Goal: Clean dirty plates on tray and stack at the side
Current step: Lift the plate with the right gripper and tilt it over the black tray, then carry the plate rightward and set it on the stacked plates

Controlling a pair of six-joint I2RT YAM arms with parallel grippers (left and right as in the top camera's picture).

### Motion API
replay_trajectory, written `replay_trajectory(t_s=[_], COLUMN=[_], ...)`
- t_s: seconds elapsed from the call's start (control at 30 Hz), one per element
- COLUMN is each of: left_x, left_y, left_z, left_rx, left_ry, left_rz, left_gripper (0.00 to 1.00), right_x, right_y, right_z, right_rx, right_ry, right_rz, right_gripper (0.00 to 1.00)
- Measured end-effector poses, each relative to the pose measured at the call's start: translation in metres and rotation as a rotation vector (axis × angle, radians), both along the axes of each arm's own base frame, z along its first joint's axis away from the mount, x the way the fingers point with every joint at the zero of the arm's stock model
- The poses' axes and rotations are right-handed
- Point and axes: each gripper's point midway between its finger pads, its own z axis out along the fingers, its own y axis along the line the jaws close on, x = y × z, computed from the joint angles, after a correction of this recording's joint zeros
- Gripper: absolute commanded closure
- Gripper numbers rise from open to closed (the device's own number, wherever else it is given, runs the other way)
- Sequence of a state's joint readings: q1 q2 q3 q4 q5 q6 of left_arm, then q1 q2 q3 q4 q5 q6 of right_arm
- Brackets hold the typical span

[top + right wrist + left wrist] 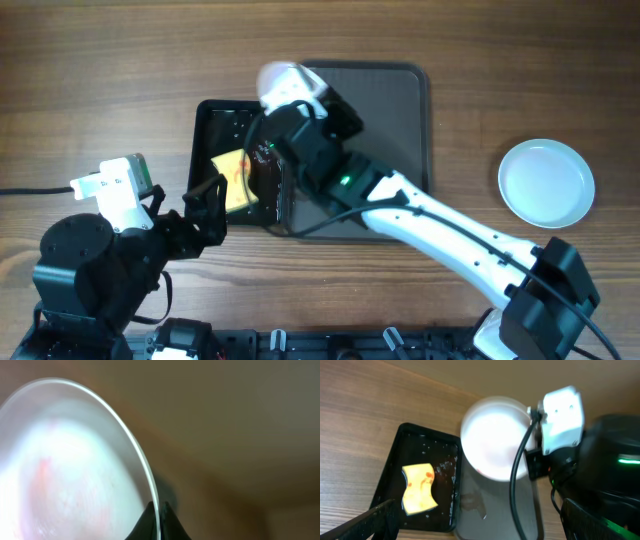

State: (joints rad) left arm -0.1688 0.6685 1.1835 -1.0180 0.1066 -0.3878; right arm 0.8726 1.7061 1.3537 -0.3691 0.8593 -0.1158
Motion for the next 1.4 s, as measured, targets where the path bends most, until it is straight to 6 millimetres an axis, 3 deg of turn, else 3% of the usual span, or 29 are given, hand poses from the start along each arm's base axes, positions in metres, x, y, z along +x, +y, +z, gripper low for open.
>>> replay_trajectory(t_s=[0.2, 0.33, 0.43, 0.57, 0.7, 0.83, 1.0, 1.07, 1.2, 1.3, 1.4], left_x=[0.000, 0.000, 0.000, 0.000, 0.000, 0.000, 0.000, 0.000, 0.000, 0.000, 0.000], left_y=[0.000, 0.000, 0.000, 0.000, 0.000, 0.000, 0.000, 0.000, 0.000, 0.000, 0.000], left_z=[0.000, 0.000, 0.000, 0.000, 0.000, 0.000, 0.000, 0.000, 0.000, 0.000, 0.000], left_rx=[-0.001, -0.003, -0.003, -0.003, -0.003, -0.003, -0.003, -0.003, -0.003, -0.003, -0.003], left_ry=[0.000, 0.001, 0.001, 0.000, 0.001, 0.001, 0.001, 0.001, 0.001, 0.001, 0.001], left_rz=[0.000, 0.001, 0.001, 0.001, 0.001, 0.001, 0.001, 0.001, 0.001, 0.001, 0.001], left_gripper=[0.00, 0.00, 0.00, 0.00, 0.00, 0.00, 0.00, 0.00, 0.00, 0.00, 0.00], right_x=[-0.002, 0.007, 0.013, 0.006, -0.034, -0.083, -0.119, -0.132, -0.142, -0.148, -0.148], right_y=[-0.029, -0.049, -0.070, -0.096, -0.116, -0.150, -0.193, -0.221, -0.252, -0.273, -0.286], right_z=[-0.063, -0.079, -0.079, -0.062, -0.036, -0.010, 0.024, 0.031, 0.000, -0.049, -0.083], right_rx=[0.447, 0.791, 0.946, 1.057, 1.087, 1.053, 1.066, 1.103, 1.111, 1.101, 1.148], right_ry=[0.341, 0.518, 0.565, 0.545, 0.547, 0.515, 0.373, 0.282, 0.250, 0.271, 0.270], right_rz=[-0.169, -0.322, -0.438, -0.579, -0.686, -0.783, -0.839, -0.890, -1.031, -1.195, -1.282], right_gripper=[0.96, 0.96, 0.96, 0.96, 0.96, 0.96, 0.96, 0.96, 0.96, 0.96, 0.96])
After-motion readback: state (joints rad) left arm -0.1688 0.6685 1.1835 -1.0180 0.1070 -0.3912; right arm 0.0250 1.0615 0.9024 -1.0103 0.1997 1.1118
